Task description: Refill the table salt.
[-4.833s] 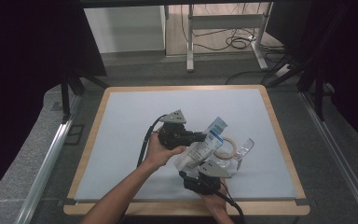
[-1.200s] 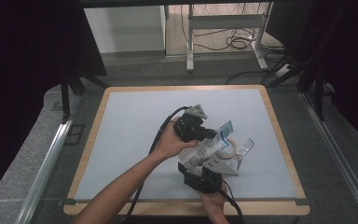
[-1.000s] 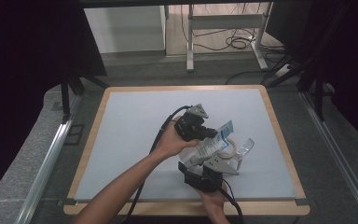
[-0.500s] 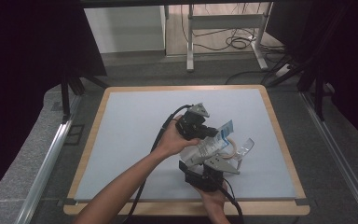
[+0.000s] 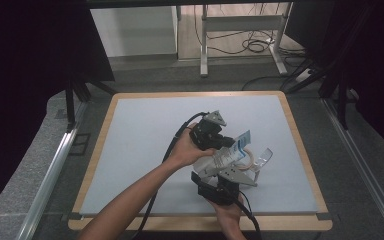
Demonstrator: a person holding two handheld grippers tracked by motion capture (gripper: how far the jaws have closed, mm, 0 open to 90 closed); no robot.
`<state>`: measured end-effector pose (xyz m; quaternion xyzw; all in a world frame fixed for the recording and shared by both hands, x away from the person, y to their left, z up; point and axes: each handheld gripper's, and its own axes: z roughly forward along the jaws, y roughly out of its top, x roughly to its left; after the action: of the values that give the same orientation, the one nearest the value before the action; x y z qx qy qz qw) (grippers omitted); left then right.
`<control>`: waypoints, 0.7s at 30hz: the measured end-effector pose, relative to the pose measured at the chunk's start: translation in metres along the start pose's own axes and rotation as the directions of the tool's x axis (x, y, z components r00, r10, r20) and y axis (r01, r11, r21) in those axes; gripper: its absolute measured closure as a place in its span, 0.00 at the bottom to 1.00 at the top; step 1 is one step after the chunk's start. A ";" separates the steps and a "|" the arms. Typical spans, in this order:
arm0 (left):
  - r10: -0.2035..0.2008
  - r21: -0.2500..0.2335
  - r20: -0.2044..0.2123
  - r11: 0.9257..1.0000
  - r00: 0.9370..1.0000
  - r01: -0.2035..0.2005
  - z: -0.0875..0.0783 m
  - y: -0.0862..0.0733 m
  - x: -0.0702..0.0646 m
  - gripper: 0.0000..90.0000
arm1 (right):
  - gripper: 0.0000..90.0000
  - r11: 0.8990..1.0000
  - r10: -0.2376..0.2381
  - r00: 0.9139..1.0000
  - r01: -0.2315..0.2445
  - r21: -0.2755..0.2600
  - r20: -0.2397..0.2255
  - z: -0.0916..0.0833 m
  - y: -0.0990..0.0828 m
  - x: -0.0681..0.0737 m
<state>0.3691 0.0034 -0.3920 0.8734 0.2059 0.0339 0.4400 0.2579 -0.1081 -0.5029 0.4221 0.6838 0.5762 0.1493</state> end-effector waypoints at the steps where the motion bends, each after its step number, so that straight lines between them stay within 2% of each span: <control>1: 0.000 0.000 0.000 1.000 1.000 0.000 0.001 0.000 -0.001 1.00 | 0.42 1.000 0.003 1.000 -0.003 0.000 -0.003 0.000 0.000 0.000; 2: 0.010 0.007 0.000 1.000 1.000 -0.010 0.000 0.001 0.000 1.00 | 0.42 1.000 0.004 1.000 -0.004 -0.003 -0.005 0.000 0.001 0.000; 5: 0.007 0.006 0.001 1.000 1.000 -0.007 0.001 0.002 -0.001 1.00 | 0.43 1.000 0.019 1.000 -0.019 -0.007 -0.011 -0.001 0.002 0.001; 11: 0.014 0.008 -0.003 1.000 1.000 -0.014 0.001 0.003 -0.001 1.00 | 0.43 1.000 0.007 1.000 -0.007 -0.008 -0.010 -0.001 0.004 0.001; 16: 0.011 0.011 -0.001 1.000 1.000 -0.011 0.002 0.003 -0.001 1.00 | 0.43 1.000 0.018 1.000 -0.018 -0.009 -0.009 -0.001 0.004 0.002; 21: 0.026 0.017 -0.001 1.000 1.000 -0.026 0.003 0.006 -0.001 1.00 | 0.43 1.000 0.010 1.000 -0.010 -0.018 0.011 0.000 0.004 0.002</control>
<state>0.3706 -0.0029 -0.3889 0.8796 0.1954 0.0385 0.4319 0.2583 -0.1069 -0.4985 0.4272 0.6757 0.5807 0.1539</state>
